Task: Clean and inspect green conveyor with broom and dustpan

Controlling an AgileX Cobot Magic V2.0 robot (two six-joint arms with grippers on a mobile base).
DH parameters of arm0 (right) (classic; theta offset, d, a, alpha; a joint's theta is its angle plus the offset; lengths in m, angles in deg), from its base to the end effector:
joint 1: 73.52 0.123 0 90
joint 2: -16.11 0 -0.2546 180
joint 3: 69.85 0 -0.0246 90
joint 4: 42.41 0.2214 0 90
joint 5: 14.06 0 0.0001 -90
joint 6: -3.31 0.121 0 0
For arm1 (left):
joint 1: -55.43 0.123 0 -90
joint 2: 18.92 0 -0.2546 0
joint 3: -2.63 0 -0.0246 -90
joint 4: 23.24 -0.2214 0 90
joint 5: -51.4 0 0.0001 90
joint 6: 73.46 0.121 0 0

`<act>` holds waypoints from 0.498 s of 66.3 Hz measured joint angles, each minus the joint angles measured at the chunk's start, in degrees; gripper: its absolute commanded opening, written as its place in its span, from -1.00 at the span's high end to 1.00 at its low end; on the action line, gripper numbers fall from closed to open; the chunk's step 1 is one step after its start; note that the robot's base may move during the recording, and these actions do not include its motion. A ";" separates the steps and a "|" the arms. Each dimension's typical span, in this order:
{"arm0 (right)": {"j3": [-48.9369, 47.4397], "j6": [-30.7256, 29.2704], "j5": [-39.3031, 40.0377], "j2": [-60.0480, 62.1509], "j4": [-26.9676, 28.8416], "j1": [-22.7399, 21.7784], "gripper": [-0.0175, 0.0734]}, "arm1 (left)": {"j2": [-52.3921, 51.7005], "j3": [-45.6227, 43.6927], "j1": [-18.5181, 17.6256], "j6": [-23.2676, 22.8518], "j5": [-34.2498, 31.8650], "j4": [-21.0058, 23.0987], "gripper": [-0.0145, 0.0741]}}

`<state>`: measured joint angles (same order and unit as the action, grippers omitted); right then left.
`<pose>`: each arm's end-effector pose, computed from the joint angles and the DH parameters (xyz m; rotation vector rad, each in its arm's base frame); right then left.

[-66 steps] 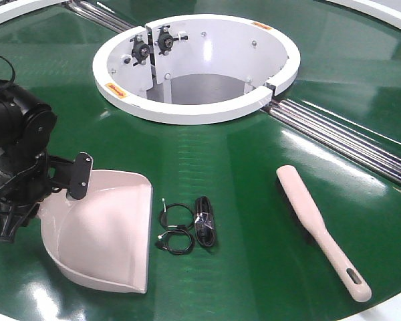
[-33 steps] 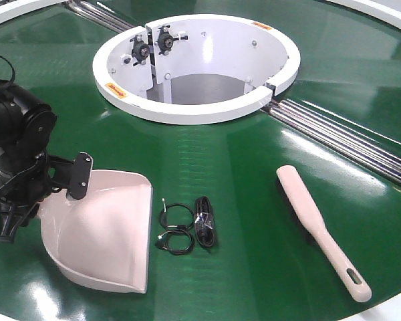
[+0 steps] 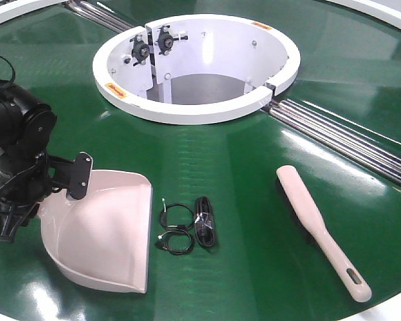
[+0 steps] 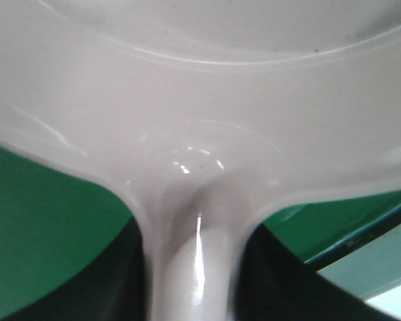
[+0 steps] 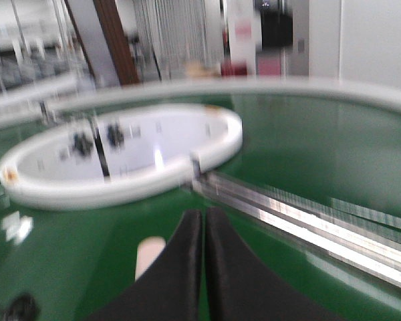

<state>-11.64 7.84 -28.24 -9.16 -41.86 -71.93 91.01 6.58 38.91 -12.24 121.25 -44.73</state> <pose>0.1068 0.0033 0.2650 0.0499 1.7045 0.0885 0.2941 -0.0438 0.1817 -1.9879 -2.1362 -0.4378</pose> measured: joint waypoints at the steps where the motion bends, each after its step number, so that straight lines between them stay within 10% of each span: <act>1: -0.89 0.00 -1.35 -1.25 0.08 0.00 0.63 | 0.00 0.00 0.00 0.00 0.00 0.00 0.69; 33: -11.77 0.00 -17.26 -25.12 4.23 0.00 0.60 | 0.00 0.00 0.00 -0.05 0.00 0.00 0.69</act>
<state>-23.41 7.84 -45.51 -34.28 -37.63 -71.93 91.01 6.58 38.91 -12.29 121.25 -44.73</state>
